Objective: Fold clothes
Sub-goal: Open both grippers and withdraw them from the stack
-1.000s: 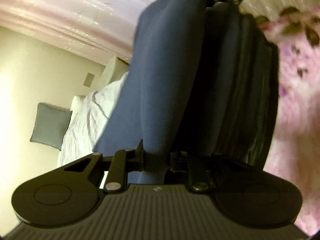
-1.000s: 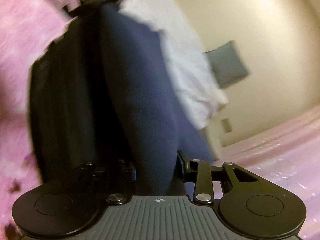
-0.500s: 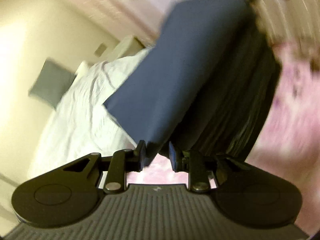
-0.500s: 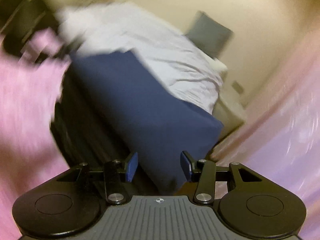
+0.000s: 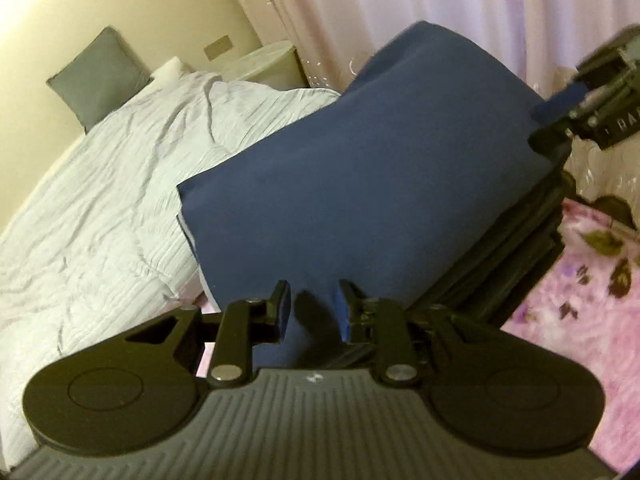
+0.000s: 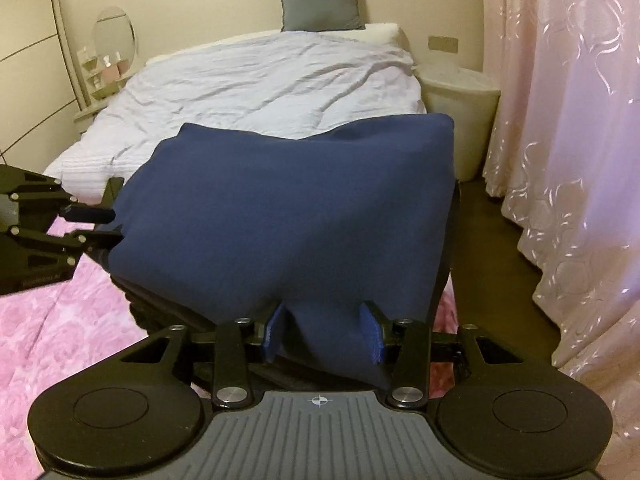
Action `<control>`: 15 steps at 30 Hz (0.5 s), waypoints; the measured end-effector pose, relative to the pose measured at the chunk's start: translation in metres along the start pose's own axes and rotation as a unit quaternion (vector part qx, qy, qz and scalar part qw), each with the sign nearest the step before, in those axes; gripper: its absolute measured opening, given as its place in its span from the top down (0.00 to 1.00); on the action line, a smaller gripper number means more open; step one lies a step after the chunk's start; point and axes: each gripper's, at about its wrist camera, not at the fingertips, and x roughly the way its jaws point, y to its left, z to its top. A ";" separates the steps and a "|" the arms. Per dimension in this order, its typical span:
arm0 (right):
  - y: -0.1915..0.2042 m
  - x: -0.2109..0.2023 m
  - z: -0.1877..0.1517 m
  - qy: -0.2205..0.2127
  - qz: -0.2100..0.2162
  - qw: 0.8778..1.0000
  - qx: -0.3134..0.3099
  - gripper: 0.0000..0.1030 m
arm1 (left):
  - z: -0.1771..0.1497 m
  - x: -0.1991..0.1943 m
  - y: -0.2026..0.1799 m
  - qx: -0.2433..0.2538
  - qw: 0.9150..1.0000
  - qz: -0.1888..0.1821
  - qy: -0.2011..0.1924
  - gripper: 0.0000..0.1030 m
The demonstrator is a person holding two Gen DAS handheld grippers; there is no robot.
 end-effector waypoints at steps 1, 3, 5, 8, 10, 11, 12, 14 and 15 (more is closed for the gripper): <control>0.001 0.000 0.000 0.002 0.000 1.000 0.000 0.56 | -0.001 -0.001 0.004 -0.014 1.000 -0.002 0.003 0.80; 0.003 0.001 -0.002 0.001 -0.005 1.000 0.008 0.56 | -0.004 -0.010 0.009 -0.041 0.999 0.002 0.008 0.80; 0.007 0.002 -0.009 0.001 -0.010 1.000 0.017 0.42 | -0.010 -0.019 0.011 -0.069 0.998 0.006 0.014 0.75; 0.019 -0.012 -0.026 0.000 -0.022 0.999 0.032 0.22 | -0.028 -0.039 0.016 -0.130 0.991 -0.003 0.036 0.69; 0.028 -0.025 -0.041 0.011 -0.017 0.999 0.049 0.22 | -0.041 -0.054 0.010 -0.156 0.986 -0.009 0.049 0.58; 0.033 -0.031 -0.048 0.017 -0.015 0.998 0.059 0.22 | -0.047 -0.061 0.006 -0.166 0.984 -0.011 0.055 0.50; 0.038 -0.037 -0.056 0.022 -0.013 0.997 0.068 0.22 | -0.053 -0.069 0.002 -0.176 0.982 -0.015 0.061 0.38; 0.047 -0.053 -0.071 0.036 -0.012 0.996 0.086 0.22 | -0.065 -0.083 -0.004 -0.203 0.977 -0.018 0.068 0.22; 0.050 -0.060 -0.077 0.042 -0.013 0.994 0.097 0.22 | -0.071 -0.091 -0.007 -0.219 0.973 -0.023 0.071 0.14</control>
